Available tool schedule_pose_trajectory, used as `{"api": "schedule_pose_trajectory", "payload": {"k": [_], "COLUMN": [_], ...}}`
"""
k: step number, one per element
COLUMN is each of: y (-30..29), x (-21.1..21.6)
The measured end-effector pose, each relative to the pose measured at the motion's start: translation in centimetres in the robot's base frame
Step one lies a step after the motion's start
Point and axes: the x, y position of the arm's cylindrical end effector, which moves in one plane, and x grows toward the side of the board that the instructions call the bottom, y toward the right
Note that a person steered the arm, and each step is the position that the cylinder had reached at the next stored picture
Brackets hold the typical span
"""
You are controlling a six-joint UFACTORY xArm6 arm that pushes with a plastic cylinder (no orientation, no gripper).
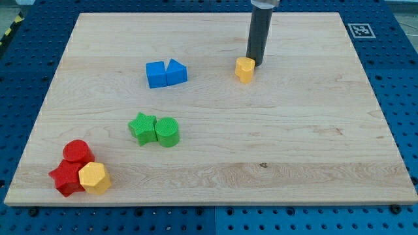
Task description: Push the yellow heart to the center
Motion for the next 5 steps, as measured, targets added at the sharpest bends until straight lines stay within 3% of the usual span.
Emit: {"api": "schedule_pose_trajectory", "payload": {"k": [5], "y": [-2.3], "x": [3.1]}}
